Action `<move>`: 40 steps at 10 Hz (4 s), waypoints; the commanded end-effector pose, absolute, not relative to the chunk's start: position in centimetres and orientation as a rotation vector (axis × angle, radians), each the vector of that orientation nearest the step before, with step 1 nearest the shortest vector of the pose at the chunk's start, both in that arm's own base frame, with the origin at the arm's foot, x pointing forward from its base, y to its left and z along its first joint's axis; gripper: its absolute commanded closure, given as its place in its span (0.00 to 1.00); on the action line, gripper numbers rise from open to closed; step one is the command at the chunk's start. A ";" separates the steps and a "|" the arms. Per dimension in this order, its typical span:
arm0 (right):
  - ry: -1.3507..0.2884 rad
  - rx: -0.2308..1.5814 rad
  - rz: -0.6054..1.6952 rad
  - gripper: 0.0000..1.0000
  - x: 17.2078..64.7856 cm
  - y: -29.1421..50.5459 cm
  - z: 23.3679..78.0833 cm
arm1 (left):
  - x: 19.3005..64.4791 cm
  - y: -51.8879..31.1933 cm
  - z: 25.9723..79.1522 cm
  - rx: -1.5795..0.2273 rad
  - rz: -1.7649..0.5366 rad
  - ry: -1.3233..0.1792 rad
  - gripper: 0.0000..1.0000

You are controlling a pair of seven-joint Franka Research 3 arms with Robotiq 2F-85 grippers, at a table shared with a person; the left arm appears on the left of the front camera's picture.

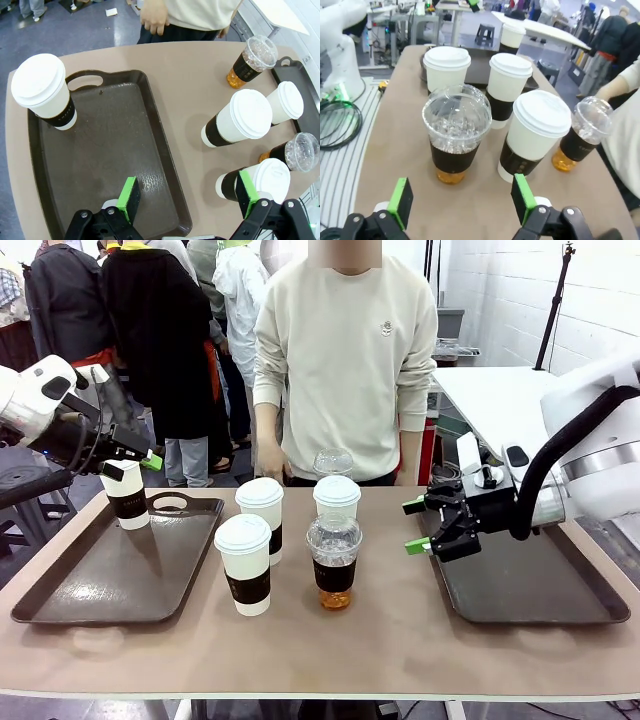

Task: Distribute the coffee onto the tray.
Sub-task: Pick up one iced Americano and place it on the right Handle tray.

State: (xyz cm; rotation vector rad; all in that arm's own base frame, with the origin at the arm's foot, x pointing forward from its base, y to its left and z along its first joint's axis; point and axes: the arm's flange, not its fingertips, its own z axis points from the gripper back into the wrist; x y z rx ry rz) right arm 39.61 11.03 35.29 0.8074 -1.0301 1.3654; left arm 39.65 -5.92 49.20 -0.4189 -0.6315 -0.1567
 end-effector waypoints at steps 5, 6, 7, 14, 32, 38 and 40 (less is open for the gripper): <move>-1.095 0.835 1.361 0.00 40.1 15.4 30.6 | 39.7 -5.8 49.2 -0.422 -0.148 -0.635 0.00; -1.094 0.842 1.365 0.00 40.2 15.9 30.0 | 39.7 -5.8 49.2 -0.422 -0.148 -0.635 0.00; -1.093 0.846 1.372 0.00 40.3 16.7 29.4 | 39.7 -5.8 49.2 -0.422 -0.148 -0.635 0.00; -1.063 0.878 1.346 0.00 41.5 17.7 27.6 | 39.7 -5.8 49.2 -0.422 -0.148 -0.635 0.00; -1.015 1.037 1.340 0.00 42.3 20.1 25.2 | 39.7 -5.8 49.2 -0.422 -0.148 -0.635 0.00; -1.020 1.148 1.323 0.00 42.8 21.2 24.8 | 39.7 -5.8 49.2 -0.422 -0.148 -0.635 0.00; -0.997 1.129 1.312 0.00 43.0 22.0 24.3 | 39.7 -5.8 49.2 -0.422 -0.148 -0.635 0.00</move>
